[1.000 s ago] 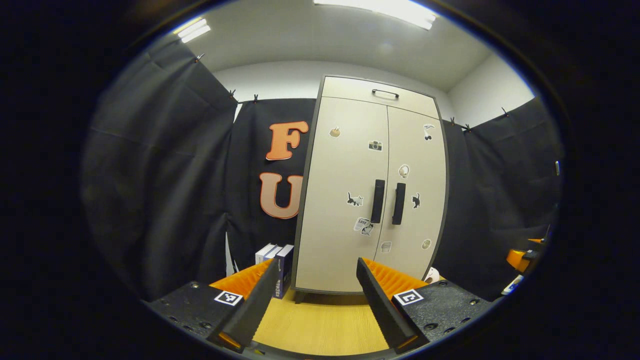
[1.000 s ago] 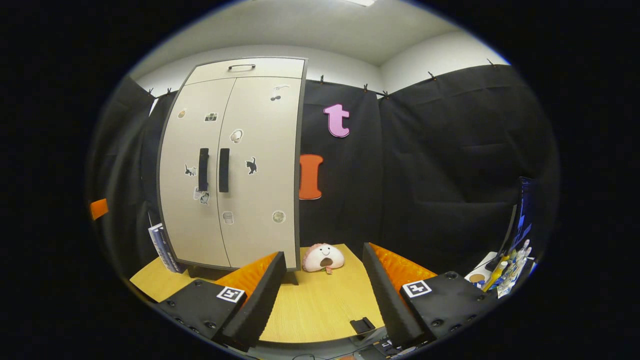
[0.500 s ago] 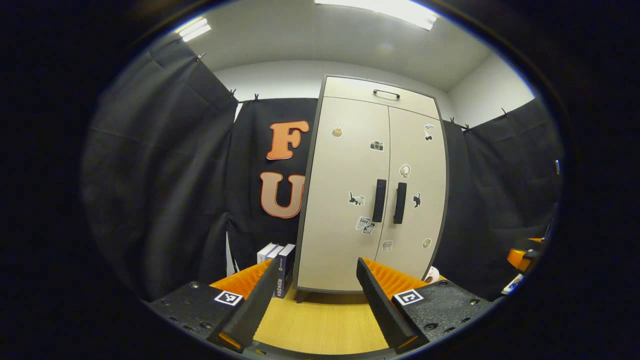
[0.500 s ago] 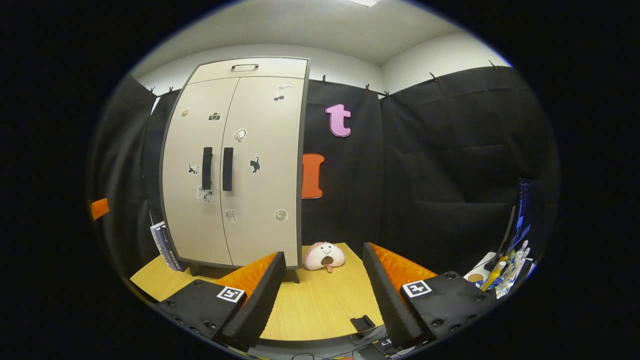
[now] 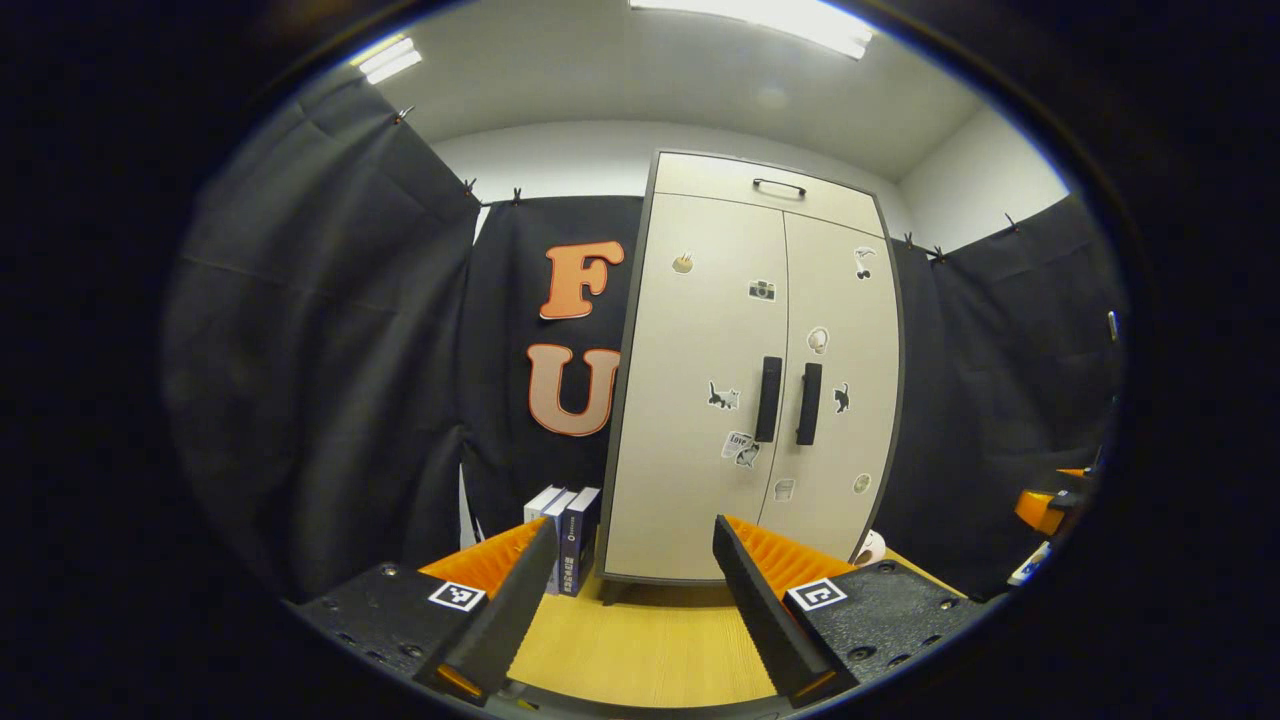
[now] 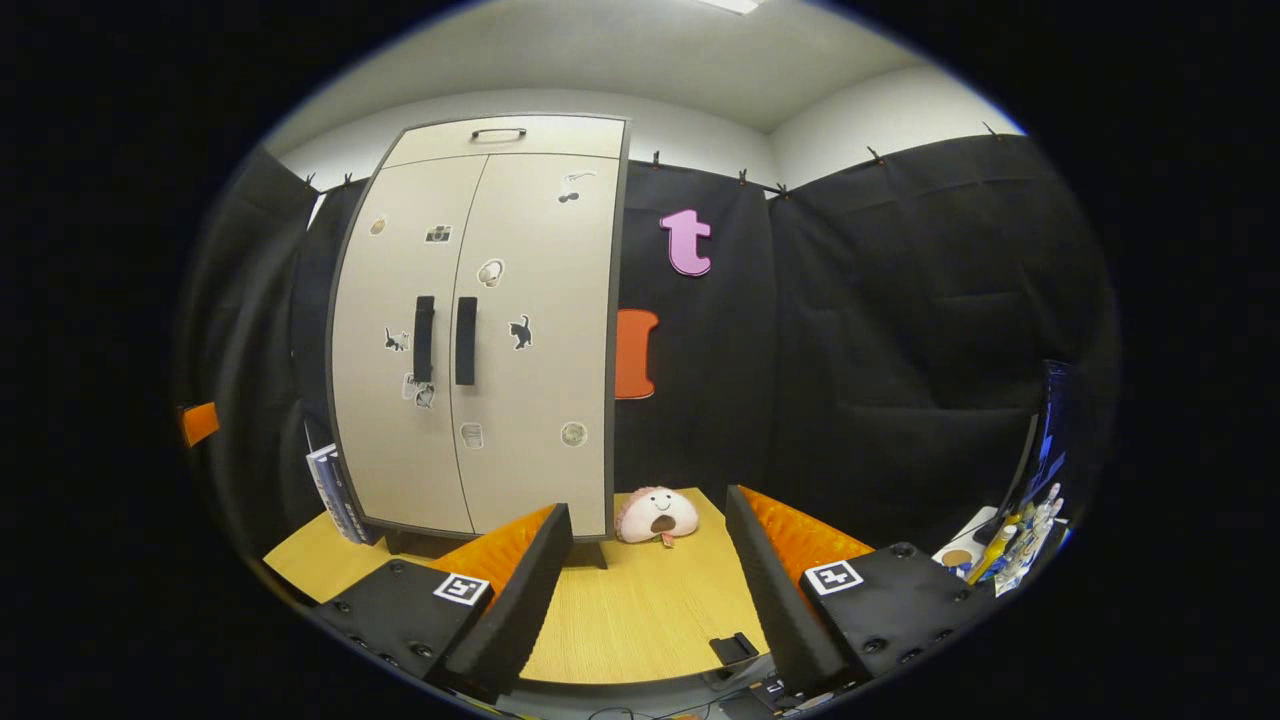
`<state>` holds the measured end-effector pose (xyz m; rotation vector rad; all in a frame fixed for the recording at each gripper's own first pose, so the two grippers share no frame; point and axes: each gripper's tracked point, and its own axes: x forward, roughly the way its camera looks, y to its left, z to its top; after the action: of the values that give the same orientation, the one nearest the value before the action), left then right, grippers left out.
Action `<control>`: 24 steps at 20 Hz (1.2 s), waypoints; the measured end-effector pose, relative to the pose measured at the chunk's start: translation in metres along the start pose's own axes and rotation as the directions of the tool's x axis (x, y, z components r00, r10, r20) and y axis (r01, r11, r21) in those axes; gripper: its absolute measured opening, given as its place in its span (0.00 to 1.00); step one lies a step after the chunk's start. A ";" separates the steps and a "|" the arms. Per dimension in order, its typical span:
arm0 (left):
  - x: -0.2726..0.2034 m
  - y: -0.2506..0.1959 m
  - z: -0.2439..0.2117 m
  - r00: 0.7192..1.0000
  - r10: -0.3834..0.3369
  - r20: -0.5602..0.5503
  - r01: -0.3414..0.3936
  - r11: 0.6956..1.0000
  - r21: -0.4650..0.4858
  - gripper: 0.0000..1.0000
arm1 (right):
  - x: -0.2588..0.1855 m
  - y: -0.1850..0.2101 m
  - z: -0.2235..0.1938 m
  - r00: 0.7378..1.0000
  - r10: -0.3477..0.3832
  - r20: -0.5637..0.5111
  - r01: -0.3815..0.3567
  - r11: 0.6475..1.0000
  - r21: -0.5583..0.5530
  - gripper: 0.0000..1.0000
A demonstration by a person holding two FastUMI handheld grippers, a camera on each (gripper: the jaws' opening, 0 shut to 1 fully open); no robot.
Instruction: Open the right door of the double-door shoe cabinet with the right hand, and open the left door with the left hand.
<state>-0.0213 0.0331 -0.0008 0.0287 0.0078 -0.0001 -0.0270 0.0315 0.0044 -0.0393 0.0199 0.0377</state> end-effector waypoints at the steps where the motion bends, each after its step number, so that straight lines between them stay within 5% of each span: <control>1: 0.000 0.001 0.001 1.000 0.000 0.001 0.000 1.000 0.002 0.92 | 0.003 0.006 0.001 1.000 0.010 -0.004 -0.010 1.000 -0.006 0.99; 15: -0.006 0.022 -0.002 0.999 0.028 -0.016 -0.028 1.000 0.001 0.95 | 0.077 0.129 0.035 0.973 0.220 -0.074 -0.220 0.975 0.009 0.99; 24: 0.004 0.052 -0.011 0.994 0.107 -0.036 -0.108 0.994 -0.015 0.95 | 0.149 0.189 0.078 0.962 0.267 -0.048 -0.267 0.964 0.022 0.99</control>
<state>-0.0170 0.0854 -0.0105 0.0122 0.0417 0.1082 0.1159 0.2287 0.0716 -0.0220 0.0758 0.3068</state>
